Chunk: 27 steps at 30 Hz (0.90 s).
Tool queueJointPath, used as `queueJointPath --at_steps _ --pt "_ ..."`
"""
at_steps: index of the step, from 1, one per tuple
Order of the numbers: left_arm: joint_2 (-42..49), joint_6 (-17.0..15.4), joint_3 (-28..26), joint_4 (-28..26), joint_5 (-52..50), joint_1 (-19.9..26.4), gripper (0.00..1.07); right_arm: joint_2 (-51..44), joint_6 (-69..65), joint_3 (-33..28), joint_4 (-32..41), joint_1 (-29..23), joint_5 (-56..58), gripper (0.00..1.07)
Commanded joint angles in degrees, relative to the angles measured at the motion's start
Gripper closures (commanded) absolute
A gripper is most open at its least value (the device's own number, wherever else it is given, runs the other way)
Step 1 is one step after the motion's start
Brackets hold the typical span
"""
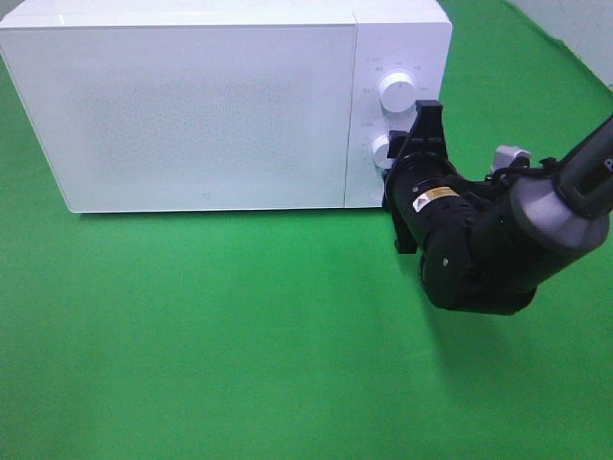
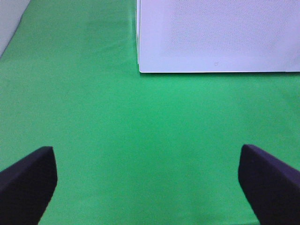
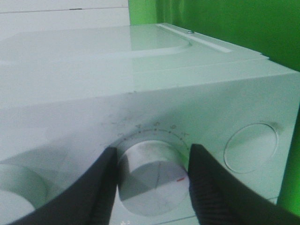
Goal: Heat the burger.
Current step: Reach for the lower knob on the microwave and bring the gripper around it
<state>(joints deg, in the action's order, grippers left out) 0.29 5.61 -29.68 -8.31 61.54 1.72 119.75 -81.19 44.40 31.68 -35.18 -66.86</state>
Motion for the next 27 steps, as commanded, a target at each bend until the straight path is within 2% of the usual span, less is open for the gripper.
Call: queueJointPath --at_steps 1,7,12,14,15,16,18,27 --pt "0.97 -0.06 0.11 -0.11 -0.23 0.17 0.09 -0.92 -0.74 1.26 -8.77 -0.97 -10.03 1.06" --pt "0.97 -0.06 0.11 -0.11 -0.23 0.17 0.09 -0.92 -0.34 1.26 -7.56 -0.97 -9.63 1.04" --pt "0.97 -0.06 0.11 -0.11 -0.23 0.17 0.09 -0.92 0.52 1.26 -5.96 -0.97 -8.77 0.97" --pt "0.97 -0.06 0.11 -0.11 -0.23 0.17 0.09 -0.92 0.8 1.26 -5.1 -0.97 -8.77 0.93" --pt "0.97 -0.06 0.11 -0.11 -0.23 0.17 0.09 -0.92 1.09 1.26 -4.24 -0.97 -8.77 0.87" --pt "0.97 -0.06 0.11 -0.11 -0.23 0.17 0.09 -0.92 1.09 1.26 -4.24 -0.97 -8.77 0.87" --pt "0.97 -0.06 0.11 -0.11 -0.23 0.17 0.09 -1.09 3.21 1.09 -1.49 -1.03 -8.71 0.75" --pt "0.97 -0.06 0.11 -0.11 -0.23 0.17 0.09 -1.09 3.72 0.46 2.58 -1.09 -6.13 0.66"
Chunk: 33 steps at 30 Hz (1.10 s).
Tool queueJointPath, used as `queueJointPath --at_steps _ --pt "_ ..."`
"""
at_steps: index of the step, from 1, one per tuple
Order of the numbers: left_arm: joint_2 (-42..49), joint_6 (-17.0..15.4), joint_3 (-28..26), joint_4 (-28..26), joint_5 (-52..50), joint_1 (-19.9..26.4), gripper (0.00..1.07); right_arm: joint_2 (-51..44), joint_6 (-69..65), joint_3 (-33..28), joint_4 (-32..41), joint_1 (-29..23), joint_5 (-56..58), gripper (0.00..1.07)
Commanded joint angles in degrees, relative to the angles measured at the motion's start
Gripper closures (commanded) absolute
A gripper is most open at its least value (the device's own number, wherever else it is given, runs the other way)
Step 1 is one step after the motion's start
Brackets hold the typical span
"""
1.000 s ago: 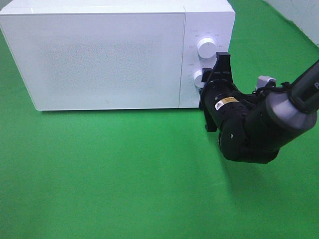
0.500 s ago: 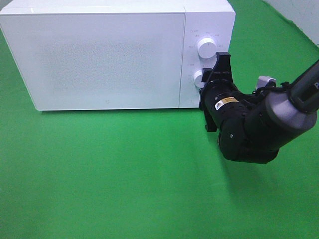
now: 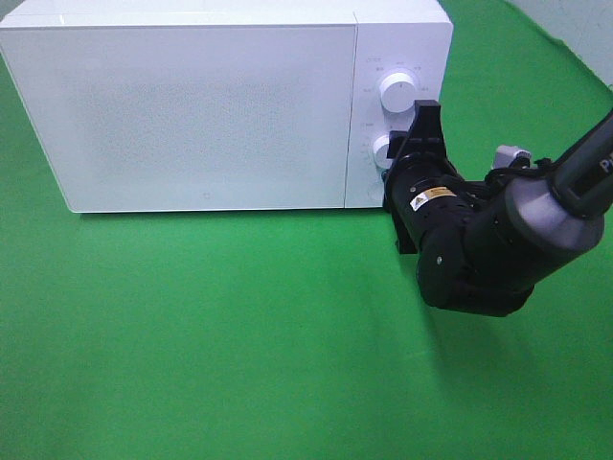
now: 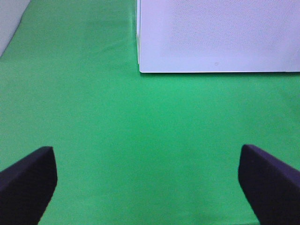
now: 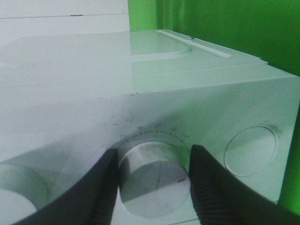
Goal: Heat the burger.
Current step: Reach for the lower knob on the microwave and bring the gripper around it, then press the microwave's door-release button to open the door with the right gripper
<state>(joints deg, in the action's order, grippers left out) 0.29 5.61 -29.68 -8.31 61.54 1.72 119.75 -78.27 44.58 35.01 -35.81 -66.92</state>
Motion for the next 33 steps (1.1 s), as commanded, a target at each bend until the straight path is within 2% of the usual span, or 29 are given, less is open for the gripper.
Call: queueJointPath --at_steps 1,3,7,8,9,12,13,23,27,33 --pt "0.97 -0.06 0.11 -0.11 -0.23 0.17 0.09 -1.09 0.8 0.29 -0.74 -0.46 -6.07 0.66" --pt "0.97 -0.06 0.11 -0.11 -0.23 0.17 0.09 -1.09 0.92 -0.4 -0.06 -0.46 -6.13 0.63" --pt "0.97 -0.06 0.11 -0.11 -0.23 0.17 0.09 -1.09 0.86 -2.06 -0.74 -0.52 -6.07 0.48" --pt "0.97 -0.06 0.11 -0.11 -0.23 0.17 0.09 -1.09 0.86 -2.06 -0.74 -0.52 -6.07 0.48" --pt "0.97 -0.06 0.11 -0.11 -0.23 0.17 0.09 -1.09 0.92 -2.58 -0.92 -0.97 -6.13 0.42" --pt "0.97 -0.06 0.11 -0.11 -0.23 0.17 0.09 -1.38 0.92 -2.86 -0.86 -1.15 -6.07 0.4" --pt "0.97 -0.06 0.11 -0.11 -0.23 0.17 0.09 -2.01 1.55 -3.67 -1.49 -1.15 -5.56 0.37" --pt "0.97 -0.06 0.11 -0.11 -0.23 0.17 0.09 -6.93 4.76 -9.0 -3.61 -1.15 -4.24 0.36" --pt "0.97 -0.06 0.11 -0.11 -0.23 0.17 0.09 -12.49 11.06 -13.46 -6.53 -1.15 1.09 0.36" --pt "0.97 -0.06 0.11 -0.11 -0.23 0.17 0.09 -17.3 19.48 -15.53 -10.54 -1.15 7.51 0.36"
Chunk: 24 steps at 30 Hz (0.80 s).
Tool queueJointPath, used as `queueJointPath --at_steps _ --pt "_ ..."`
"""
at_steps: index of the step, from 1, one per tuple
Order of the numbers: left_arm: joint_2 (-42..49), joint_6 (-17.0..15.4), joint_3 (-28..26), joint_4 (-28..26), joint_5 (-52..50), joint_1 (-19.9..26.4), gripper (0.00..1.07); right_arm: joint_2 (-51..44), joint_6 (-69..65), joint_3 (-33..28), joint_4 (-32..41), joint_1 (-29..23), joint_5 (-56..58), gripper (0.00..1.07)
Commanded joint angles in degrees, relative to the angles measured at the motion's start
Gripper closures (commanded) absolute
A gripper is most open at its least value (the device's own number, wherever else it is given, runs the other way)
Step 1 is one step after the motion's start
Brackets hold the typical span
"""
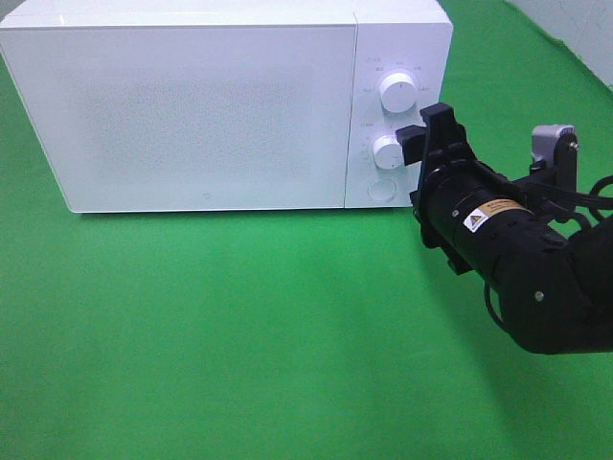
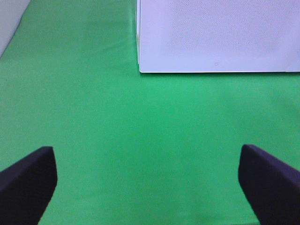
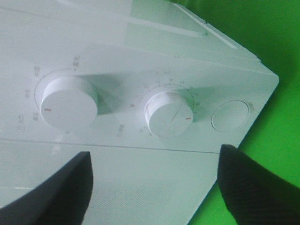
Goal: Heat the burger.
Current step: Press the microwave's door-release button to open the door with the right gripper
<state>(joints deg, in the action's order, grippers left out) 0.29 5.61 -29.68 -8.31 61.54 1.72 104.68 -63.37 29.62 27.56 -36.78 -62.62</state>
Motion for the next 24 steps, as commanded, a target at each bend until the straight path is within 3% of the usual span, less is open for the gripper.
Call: queueJointPath --at_steps 1,6,7,12,24 --pt "0.97 -0.06 0.11 -0.11 -0.23 0.17 0.09 -2.23 4.58 -0.57 -3.09 -0.17 3.21 0.36" --pt "0.97 -0.06 0.11 -0.11 -0.23 0.17 0.09 -6.25 11.17 -0.63 -6.76 -0.17 11.12 0.36" --pt "0.97 -0.06 0.11 -0.11 -0.23 0.17 0.09 -9.11 16.73 -0.63 -8.19 -0.17 16.84 0.36" --pt "0.97 -0.06 0.11 -0.11 -0.23 0.17 0.09 -12.09 23.61 -0.63 -8.14 -0.17 21.89 0.36" --pt "0.97 -0.06 0.11 -0.11 -0.23 0.17 0.09 -29.97 63.77 -0.29 -8.14 -0.06 51.51 0.36"
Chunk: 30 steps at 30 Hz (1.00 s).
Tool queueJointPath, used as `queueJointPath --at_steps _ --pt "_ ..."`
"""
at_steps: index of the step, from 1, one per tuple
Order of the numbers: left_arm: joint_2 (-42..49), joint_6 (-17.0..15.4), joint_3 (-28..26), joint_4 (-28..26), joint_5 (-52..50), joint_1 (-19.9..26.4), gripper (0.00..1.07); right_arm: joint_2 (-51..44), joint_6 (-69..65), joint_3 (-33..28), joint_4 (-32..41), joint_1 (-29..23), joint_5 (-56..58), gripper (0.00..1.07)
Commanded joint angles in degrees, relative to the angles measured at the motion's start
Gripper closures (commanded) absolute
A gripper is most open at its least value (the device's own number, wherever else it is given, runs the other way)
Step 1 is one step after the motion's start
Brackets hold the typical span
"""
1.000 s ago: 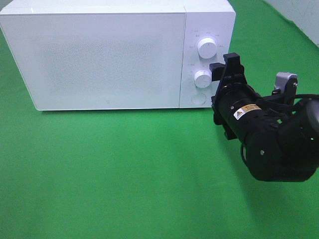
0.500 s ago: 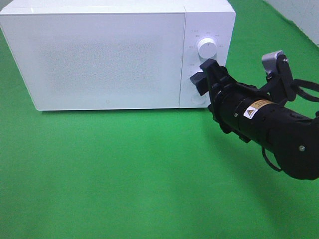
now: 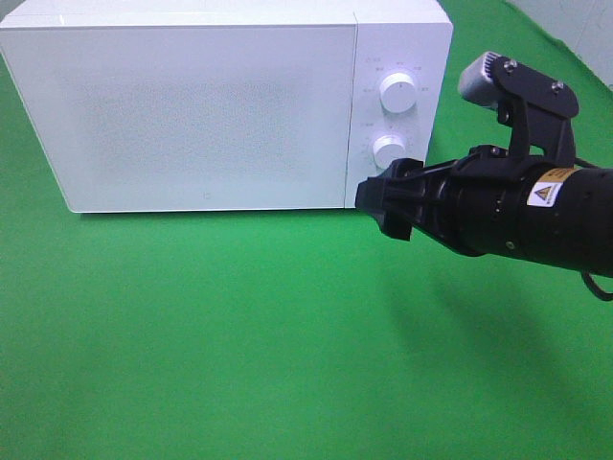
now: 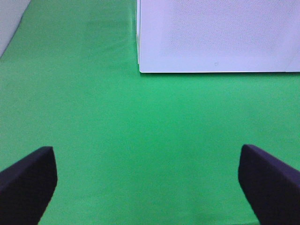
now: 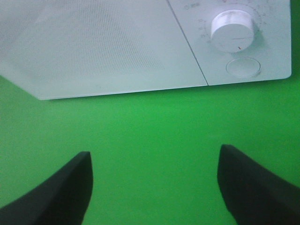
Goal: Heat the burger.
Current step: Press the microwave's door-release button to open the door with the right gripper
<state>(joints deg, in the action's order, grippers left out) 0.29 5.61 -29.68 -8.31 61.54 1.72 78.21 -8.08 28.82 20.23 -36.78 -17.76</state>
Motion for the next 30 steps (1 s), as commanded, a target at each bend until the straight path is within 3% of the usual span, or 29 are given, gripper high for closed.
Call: queueJointPath --at_steps 1,4,16,30 --pt "0.97 -0.06 0.11 -0.11 -0.23 0.17 0.09 -3.5 8.48 0.52 -0.8 -0.06 6.65 0.36" --pt "0.97 -0.06 0.11 -0.11 -0.23 0.17 0.09 -7.91 16.1 1.55 -1.95 -0.06 18.74 0.36" --pt "0.97 -0.06 0.11 -0.11 -0.23 0.17 0.09 -17.53 17.02 5.33 -14.32 -0.06 49.45 0.36" --pt "0.97 -0.06 0.11 -0.11 -0.23 0.17 0.09 -33.23 17.02 6.59 -16.1 -0.06 67.04 0.36"
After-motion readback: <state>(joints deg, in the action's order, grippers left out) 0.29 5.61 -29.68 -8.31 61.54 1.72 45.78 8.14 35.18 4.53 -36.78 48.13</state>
